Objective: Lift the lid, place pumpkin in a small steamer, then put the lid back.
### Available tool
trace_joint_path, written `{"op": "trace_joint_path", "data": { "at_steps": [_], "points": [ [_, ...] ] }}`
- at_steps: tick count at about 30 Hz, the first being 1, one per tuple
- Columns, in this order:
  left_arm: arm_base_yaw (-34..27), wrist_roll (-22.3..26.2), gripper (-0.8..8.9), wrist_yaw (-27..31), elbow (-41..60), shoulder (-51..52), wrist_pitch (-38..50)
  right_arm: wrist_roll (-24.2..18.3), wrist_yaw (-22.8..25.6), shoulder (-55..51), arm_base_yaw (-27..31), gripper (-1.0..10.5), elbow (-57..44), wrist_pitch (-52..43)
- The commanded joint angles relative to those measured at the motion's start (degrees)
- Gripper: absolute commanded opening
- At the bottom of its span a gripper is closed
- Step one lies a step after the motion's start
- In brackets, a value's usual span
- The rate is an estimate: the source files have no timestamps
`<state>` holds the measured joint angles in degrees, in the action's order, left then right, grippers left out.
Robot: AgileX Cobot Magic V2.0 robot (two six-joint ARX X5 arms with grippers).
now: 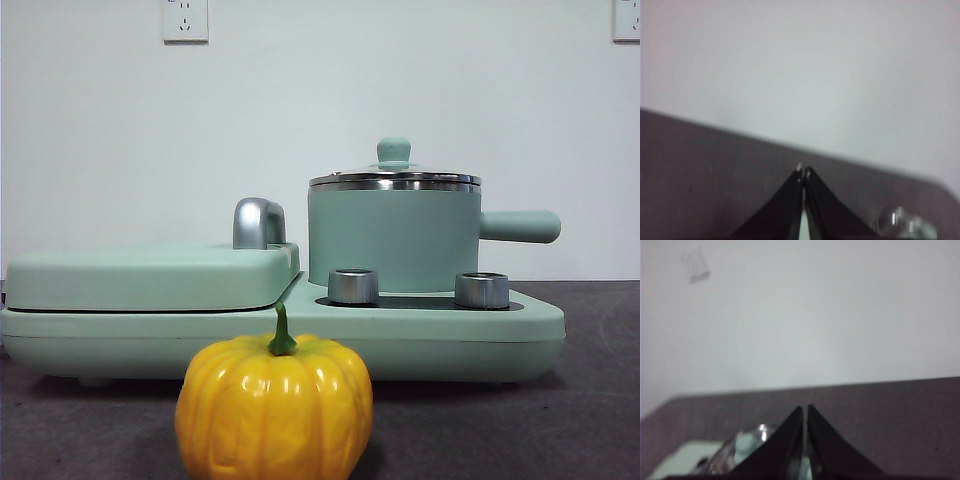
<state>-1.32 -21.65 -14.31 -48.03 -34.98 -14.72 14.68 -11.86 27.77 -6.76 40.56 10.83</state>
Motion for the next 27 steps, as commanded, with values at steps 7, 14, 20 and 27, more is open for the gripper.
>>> {"op": "trace_joint_path", "data": {
  "at_steps": [7,14,20,27],
  "points": [
    [4.5,20.37,0.1,-2.91,-7.78,-12.31,-7.74,-14.82,-9.2,12.85,-0.28,0.1,6.38,6.82],
    [10.51,30.4,0.1,-2.91,-8.92,-16.33,-10.19,-23.74,-10.64,17.66,-1.88,0.1,6.49,9.46],
    [14.29,32.74,1.63,-2.91,-8.92,-18.29,-9.94,-33.99,-10.64,19.41,-3.98,0.1,6.49,10.62],
    [17.77,32.72,2.58,-2.91,-8.92,-18.62,-9.27,-34.05,-10.64,20.46,-6.1,3.0,6.49,12.13]
  ]
}}
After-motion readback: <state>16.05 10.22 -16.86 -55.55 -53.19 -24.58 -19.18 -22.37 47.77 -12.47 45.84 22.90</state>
